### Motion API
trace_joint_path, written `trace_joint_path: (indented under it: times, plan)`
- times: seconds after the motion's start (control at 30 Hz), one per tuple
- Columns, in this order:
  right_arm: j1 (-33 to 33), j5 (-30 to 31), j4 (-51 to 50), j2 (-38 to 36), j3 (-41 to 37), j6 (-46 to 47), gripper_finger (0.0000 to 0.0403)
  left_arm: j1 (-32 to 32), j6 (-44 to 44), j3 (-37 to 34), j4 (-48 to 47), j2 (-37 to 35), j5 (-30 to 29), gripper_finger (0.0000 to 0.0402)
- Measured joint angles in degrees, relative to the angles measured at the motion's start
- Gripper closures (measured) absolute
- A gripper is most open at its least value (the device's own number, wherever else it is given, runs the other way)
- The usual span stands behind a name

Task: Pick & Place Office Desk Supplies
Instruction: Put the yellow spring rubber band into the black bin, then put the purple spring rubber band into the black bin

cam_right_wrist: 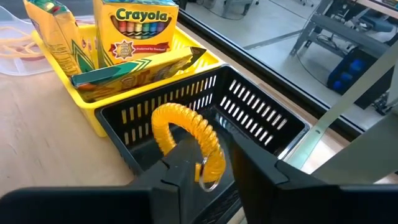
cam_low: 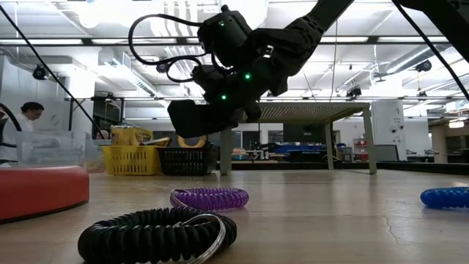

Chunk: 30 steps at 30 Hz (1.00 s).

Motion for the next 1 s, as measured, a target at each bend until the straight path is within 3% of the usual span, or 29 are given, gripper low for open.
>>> trace_joint_path:
  times: [0.27, 0.6, 1.0]
  plan:
    - [0.0, -0.34, -0.02, 0.0, -0.02, -0.05, 0.0253, 0.01, 0.0, 0.0, 0.0, 0.0, 0.0, 0.0303]
    - [0.32, -5.06, 0.02, 0.0, -0.02, -0.92, 0.0234, -0.01, 0.02, 0.0, 0.0, 0.0, 0.0, 0.0303]
    - [1.03, 1.58, -0.13, 0.15, -0.02, -1.1, 0.0234, 0.01, 0.0, 0.0, -0.02, 0.0, 0.0, 0.0303]
